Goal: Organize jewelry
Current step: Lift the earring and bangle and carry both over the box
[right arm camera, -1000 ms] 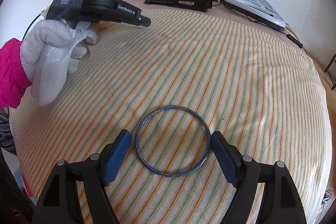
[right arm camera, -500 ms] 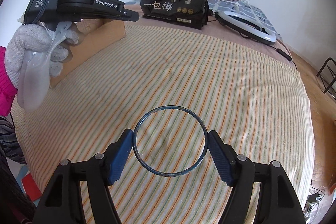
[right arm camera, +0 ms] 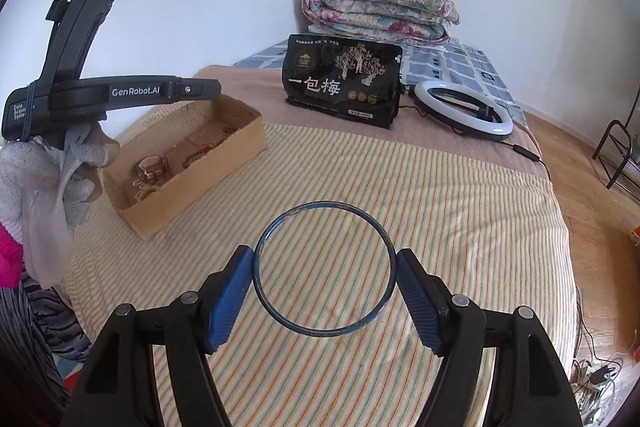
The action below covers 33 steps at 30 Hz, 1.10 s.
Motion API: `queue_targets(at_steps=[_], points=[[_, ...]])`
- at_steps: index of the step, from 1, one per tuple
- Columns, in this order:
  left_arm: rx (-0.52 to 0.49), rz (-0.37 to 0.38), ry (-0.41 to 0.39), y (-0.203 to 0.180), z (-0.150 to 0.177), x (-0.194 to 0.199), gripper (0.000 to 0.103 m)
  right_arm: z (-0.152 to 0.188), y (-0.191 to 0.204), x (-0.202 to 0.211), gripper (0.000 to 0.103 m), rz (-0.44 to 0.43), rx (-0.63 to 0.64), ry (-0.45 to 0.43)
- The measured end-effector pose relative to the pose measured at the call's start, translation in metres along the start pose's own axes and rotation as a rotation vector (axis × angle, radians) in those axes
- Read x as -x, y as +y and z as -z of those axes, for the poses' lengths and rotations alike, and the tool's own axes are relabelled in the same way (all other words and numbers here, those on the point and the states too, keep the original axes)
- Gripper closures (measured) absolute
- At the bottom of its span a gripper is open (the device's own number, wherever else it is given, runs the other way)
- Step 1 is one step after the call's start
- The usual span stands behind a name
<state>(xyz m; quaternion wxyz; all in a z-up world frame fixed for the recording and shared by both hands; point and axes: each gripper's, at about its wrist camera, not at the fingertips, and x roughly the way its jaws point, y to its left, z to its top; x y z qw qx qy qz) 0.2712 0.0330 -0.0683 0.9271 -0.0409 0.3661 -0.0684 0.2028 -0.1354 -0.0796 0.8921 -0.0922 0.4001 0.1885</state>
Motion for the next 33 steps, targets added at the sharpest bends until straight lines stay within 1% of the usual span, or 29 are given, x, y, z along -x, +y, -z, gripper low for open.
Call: queue_targets(at_steps=[8, 16, 25, 33], points=[[0.002, -0.037, -0.035, 0.026, 0.003, 0.044, 0.087, -0.029, 0.028, 0.005, 0.029, -0.037, 0.001, -0.054], [0.029, -0.087, -0.056, 0.064, 0.009, 0.067, 0.087, -0.066, 0.058, 0.003, 0.029, -0.063, 0.032, -0.101], [0.109, -0.149, -0.039, 0.115, 0.014, 0.066, 0.087, -0.100, 0.085, -0.024, 0.029, -0.098, 0.048, -0.108], [0.128, -0.192, -0.017, 0.138, 0.019, 0.055, 0.087, -0.118, 0.105, -0.063, 0.029, -0.131, 0.040, -0.086]])
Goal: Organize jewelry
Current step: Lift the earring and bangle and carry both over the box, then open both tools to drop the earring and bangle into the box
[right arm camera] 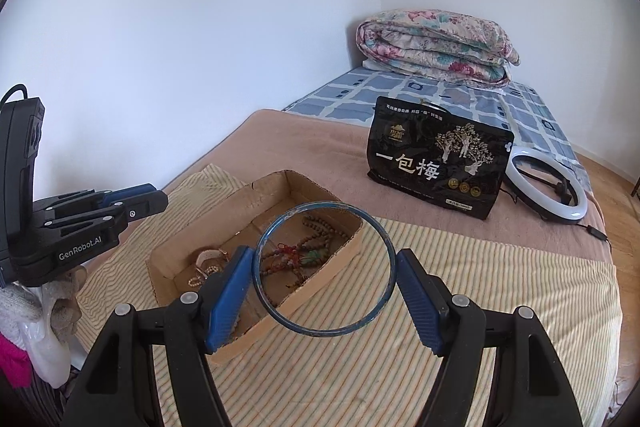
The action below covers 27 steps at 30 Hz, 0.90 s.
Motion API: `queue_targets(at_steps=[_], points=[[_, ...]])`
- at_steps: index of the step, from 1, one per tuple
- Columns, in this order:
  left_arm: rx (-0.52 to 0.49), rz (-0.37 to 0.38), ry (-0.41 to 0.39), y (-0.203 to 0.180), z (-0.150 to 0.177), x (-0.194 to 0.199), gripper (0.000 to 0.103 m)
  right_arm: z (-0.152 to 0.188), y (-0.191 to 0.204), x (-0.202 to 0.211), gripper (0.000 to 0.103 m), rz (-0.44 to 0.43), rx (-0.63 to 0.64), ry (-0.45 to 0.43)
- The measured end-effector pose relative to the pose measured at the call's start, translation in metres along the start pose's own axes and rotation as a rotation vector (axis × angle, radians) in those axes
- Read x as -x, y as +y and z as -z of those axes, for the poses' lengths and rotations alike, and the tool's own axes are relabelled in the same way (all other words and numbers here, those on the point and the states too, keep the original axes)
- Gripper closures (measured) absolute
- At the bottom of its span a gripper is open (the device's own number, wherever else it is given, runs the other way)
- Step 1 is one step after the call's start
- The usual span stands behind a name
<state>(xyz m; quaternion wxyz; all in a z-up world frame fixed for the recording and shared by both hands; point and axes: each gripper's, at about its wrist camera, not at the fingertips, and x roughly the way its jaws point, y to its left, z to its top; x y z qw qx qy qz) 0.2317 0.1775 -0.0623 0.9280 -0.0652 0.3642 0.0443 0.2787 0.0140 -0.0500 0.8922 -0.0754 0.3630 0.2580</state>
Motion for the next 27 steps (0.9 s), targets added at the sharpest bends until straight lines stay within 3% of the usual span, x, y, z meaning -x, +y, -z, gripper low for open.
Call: queue_targets(at_steps=[13, 27], points=[[0.020, -0.022, 0.041, 0.008, 0.007, -0.013, 0.087, -0.015, 0.011, -0.056, 0.029, -0.022, -0.011, 0.037], [0.036, -0.028, 0.064, 0.010, 0.007, -0.021, 0.087, -0.023, 0.018, -0.080, 0.029, -0.028, -0.013, 0.062]])
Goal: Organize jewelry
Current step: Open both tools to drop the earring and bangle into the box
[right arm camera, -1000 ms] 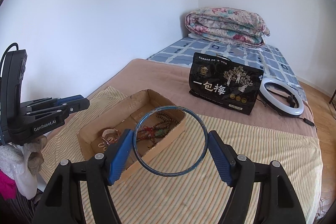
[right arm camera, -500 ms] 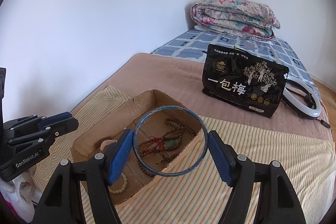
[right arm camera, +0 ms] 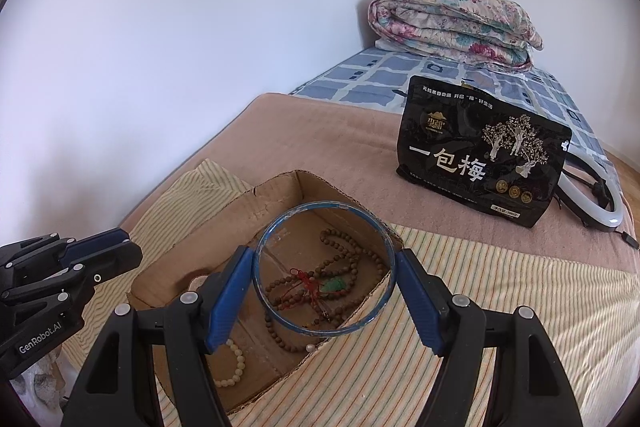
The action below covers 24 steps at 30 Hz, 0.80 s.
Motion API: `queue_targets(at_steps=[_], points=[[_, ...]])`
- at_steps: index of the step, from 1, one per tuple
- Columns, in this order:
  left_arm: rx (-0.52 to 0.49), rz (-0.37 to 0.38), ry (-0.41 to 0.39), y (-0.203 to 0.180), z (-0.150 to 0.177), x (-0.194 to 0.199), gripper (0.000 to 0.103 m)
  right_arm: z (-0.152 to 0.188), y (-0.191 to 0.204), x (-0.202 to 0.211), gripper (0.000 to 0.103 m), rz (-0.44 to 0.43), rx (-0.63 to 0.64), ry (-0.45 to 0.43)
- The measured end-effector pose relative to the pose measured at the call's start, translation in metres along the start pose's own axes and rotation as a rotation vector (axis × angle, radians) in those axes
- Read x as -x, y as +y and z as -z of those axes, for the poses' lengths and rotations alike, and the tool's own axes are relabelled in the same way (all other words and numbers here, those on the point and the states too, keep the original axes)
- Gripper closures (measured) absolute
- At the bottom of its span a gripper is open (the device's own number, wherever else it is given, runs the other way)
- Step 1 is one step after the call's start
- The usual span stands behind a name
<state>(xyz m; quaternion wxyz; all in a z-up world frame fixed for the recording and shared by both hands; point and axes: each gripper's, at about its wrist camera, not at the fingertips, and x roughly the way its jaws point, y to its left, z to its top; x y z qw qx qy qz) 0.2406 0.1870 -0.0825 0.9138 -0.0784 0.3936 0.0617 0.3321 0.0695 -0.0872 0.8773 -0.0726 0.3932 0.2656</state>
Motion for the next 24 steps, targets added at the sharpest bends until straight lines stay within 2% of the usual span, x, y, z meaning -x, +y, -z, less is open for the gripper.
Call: queue_targets(at_steps=[11, 12, 13, 14, 24], points=[[0.000, -0.002, 0.015, 0.0000, 0.0002, -0.0039, 0.086, -0.0022, -0.0009, -0.0029, 0.028, 0.004, -0.016, -0.002], [0.002, -0.002, 0.016, 0.0002, 0.0001, -0.0043, 0.077, -0.0021, -0.0006, -0.0028, 0.027, 0.004, -0.015, -0.002], [0.004, -0.001, 0.015, 0.0003, 0.0001, -0.0042, 0.063, -0.0020, -0.0004, -0.0026, 0.027, 0.005, -0.015, -0.002], [0.007, 0.001, 0.009, 0.0004, 0.0003, -0.0034, 0.059, -0.0020, -0.0006, -0.0023, 0.025, 0.008, -0.015, -0.005], [0.003, -0.002, 0.006, -0.0012, 0.0003, -0.0006, 0.058, -0.0020, -0.0044, 0.0063, 0.021, 0.033, -0.015, -0.025]])
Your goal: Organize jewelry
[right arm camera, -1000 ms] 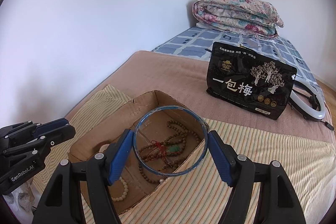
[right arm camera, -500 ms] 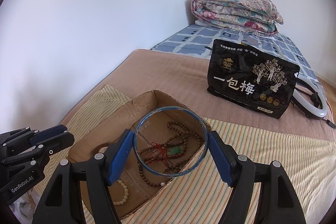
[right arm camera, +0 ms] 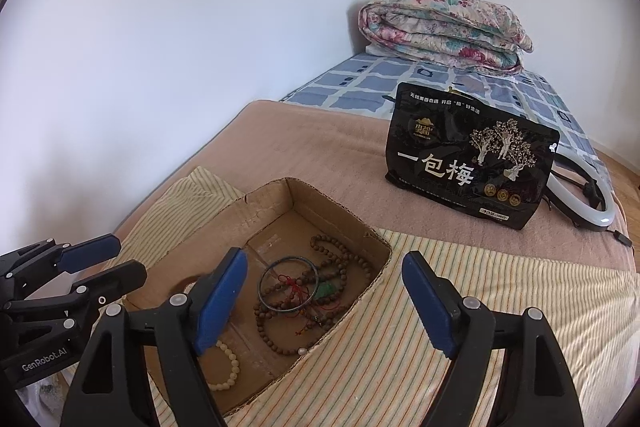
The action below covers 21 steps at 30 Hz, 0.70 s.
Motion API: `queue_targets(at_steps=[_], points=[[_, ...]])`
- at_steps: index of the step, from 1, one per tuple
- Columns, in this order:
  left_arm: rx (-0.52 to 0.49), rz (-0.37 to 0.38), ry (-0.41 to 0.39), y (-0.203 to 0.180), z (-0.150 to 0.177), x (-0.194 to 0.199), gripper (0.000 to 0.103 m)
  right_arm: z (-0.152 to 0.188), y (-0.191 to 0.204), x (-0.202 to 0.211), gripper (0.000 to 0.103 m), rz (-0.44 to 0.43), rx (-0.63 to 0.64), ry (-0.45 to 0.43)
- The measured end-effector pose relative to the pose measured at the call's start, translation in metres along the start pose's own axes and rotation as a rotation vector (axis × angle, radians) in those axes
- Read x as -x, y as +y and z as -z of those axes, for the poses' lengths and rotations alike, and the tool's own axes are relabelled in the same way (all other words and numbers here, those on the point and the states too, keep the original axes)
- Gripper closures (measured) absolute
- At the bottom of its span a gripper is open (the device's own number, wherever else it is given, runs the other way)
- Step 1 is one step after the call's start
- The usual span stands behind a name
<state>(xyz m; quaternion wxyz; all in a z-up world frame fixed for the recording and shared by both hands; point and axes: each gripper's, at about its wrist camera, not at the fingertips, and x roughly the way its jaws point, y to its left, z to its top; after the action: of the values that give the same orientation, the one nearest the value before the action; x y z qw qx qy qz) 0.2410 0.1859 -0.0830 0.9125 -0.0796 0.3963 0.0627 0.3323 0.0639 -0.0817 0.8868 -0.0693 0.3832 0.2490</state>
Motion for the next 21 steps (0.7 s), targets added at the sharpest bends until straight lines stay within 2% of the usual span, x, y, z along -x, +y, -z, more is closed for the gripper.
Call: queue_targets(at_steps=[12, 21], points=[[-0.013, -0.012, -0.036, -0.006, -0.002, 0.011, 0.058, 0.004, -0.007, 0.027, 0.020, 0.004, -0.012, -0.032], [-0.058, -0.033, -0.100, -0.021, -0.001, 0.035, 0.058, 0.018, -0.018, 0.064, 0.019, 0.010, -0.029, -0.064]])
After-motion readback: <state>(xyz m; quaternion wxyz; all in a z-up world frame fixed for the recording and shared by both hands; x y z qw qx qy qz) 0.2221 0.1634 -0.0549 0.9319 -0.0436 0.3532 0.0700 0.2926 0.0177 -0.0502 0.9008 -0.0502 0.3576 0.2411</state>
